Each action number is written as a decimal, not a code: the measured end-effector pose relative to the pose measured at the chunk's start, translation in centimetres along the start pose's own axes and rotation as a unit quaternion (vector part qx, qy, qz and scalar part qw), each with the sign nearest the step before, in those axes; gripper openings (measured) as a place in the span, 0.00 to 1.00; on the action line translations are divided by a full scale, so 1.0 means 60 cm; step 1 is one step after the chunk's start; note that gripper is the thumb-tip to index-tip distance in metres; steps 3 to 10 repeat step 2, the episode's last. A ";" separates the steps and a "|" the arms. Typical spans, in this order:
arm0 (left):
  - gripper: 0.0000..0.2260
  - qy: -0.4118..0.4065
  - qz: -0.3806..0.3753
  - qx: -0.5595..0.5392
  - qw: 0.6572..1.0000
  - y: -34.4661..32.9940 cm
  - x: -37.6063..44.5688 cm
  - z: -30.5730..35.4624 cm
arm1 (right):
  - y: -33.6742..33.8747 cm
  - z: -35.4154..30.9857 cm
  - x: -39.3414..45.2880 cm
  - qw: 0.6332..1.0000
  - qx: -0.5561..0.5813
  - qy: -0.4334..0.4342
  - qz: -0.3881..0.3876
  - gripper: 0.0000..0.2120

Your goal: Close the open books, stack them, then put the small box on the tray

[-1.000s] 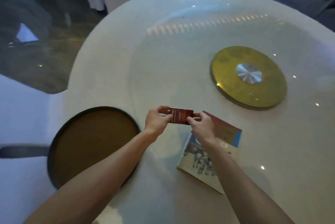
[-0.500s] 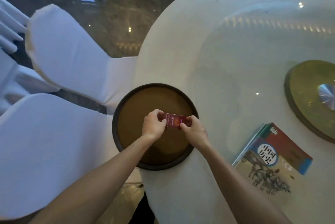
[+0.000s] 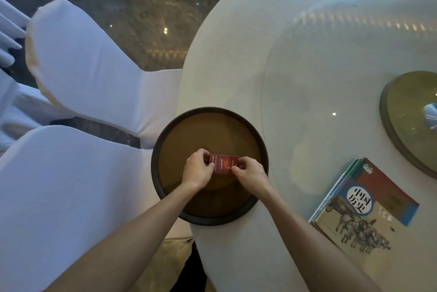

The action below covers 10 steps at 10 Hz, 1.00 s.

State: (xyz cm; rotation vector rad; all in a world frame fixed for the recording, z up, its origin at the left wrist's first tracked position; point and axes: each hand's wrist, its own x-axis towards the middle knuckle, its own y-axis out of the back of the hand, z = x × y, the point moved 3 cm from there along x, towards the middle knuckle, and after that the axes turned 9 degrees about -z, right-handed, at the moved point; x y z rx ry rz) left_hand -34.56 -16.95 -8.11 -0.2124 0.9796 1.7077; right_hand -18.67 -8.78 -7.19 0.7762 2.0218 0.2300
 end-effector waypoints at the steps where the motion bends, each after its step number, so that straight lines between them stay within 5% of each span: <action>1: 0.16 -0.004 -0.004 0.024 1.000 0.000 0.003 0.003 | 0.001 0.004 0.000 1.000 0.010 -0.001 -0.014 0.20; 10: 0.19 -0.005 0.007 0.062 0.998 0.003 -0.004 0.014 | 0.006 0.001 -0.006 1.000 -0.005 -0.004 -0.006 0.21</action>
